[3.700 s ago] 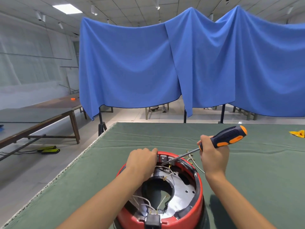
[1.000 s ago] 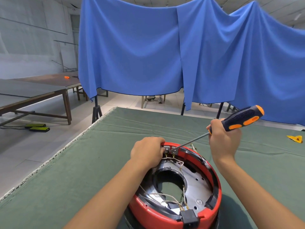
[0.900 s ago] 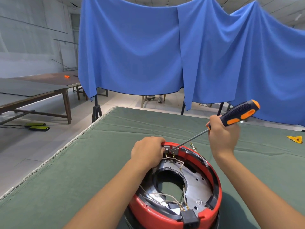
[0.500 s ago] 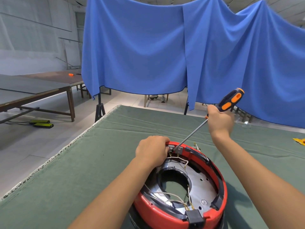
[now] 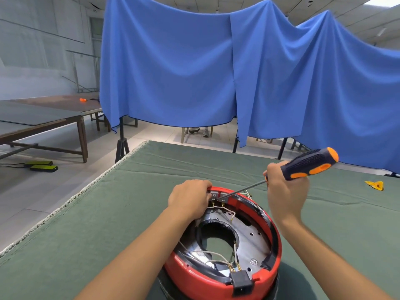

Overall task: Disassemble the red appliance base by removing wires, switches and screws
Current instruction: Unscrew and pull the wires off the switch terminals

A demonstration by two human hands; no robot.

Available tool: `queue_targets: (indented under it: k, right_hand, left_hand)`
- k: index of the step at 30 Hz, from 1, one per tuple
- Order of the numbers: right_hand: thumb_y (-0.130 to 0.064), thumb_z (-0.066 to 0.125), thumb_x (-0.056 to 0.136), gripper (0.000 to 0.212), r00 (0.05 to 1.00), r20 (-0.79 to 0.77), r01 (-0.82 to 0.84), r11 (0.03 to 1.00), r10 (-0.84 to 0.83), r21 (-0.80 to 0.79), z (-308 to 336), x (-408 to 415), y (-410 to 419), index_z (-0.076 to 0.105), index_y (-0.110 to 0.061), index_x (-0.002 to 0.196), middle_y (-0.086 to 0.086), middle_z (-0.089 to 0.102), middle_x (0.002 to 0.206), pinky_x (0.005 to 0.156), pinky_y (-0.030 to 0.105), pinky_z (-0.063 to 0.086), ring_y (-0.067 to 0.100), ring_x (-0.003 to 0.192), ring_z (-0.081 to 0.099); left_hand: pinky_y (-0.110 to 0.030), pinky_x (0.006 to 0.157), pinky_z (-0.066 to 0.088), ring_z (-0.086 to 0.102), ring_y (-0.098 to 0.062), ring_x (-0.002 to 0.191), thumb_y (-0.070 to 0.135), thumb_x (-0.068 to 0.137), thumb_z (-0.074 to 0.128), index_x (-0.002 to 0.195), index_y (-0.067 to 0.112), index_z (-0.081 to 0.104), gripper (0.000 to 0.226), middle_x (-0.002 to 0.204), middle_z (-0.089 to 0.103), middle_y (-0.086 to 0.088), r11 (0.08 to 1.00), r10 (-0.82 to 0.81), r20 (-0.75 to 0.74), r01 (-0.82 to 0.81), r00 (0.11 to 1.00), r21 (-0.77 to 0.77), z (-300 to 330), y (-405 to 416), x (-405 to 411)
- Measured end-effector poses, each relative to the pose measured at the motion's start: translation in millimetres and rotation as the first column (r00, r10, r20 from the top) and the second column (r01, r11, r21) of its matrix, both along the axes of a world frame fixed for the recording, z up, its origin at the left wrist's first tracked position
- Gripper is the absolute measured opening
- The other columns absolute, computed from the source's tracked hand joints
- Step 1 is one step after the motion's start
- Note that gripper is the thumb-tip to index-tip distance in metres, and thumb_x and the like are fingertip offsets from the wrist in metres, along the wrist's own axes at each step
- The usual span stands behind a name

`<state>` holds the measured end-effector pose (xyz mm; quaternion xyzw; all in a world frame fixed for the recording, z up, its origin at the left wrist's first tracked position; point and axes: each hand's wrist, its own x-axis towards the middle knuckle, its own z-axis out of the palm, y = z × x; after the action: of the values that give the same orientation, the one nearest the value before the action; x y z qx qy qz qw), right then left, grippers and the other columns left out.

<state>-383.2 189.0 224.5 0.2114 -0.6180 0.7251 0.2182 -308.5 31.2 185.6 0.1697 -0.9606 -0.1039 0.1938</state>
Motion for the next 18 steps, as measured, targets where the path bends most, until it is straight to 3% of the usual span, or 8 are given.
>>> queue_targets:
  k: [5,9,11,15,18]
  right_hand:
    - [-0.023,0.051,0.067,0.037,1.0,0.009,0.003,0.99,-0.004,0.139,23,-14,-11,0.044,0.013,0.064,0.006,0.038,0.052,0.039,0.018,0.026,0.011,0.046,0.032]
    - [-0.024,0.054,0.073,0.022,0.994,0.092,0.029,0.968,-0.053,0.248,35,-38,-27,0.046,-0.01,0.057,0.002,0.046,0.054,0.048,0.023,0.034,0.013,0.048,0.04]
    - [-0.02,0.055,0.076,0.024,0.99,0.12,0.037,0.968,-0.069,0.25,38,-48,-37,0.043,-0.016,0.055,0.003,0.047,0.056,0.055,0.028,0.036,0.019,0.055,0.046]
    - [-0.021,0.056,0.075,0.012,0.982,0.175,0.019,0.959,-0.071,0.281,35,-58,-53,0.054,-0.013,0.067,0.007,0.051,0.062,0.058,0.03,0.038,0.021,0.06,0.047]
    - [-0.019,0.057,0.077,0.019,0.978,0.206,-0.012,0.966,-0.043,0.256,23,-55,-60,0.049,-0.015,0.06,0.003,0.051,0.058,0.058,0.028,0.039,0.019,0.058,0.048]
  left_hand:
    - [-0.032,0.069,0.035,0.056,-0.026,0.1,0.031,0.095,0.046,0.101,0.028,0.055,0.011,0.104,0.063,0.0,1.0,-0.004,0.006,0.004,1.0,-0.004,-1,0,-2]
    - [-0.032,0.068,0.035,0.056,-0.026,0.098,0.03,0.095,0.046,0.098,0.028,0.055,0.01,0.102,0.063,0.0,1.0,-0.006,-0.004,0.006,1.0,-0.007,-1,0,-2]
    - [-0.032,0.068,0.035,0.056,-0.026,0.098,0.031,0.095,0.046,0.097,0.028,0.055,0.01,0.101,0.063,0.0,1.0,-0.003,-0.007,0.003,1.0,-0.001,-1,-1,-2]
    - [-0.033,0.068,0.036,0.056,-0.026,0.099,0.031,0.094,0.047,0.099,0.027,0.056,0.011,0.102,0.064,0.0,1.0,-0.004,-0.008,0.004,1.0,-0.001,-1,0,-2]
    - [-0.033,0.068,0.035,0.056,-0.027,0.099,0.03,0.094,0.047,0.098,0.026,0.057,0.011,0.102,0.064,0.0,1.0,-0.011,-0.01,0.011,1.0,0.005,-1,-1,-1]
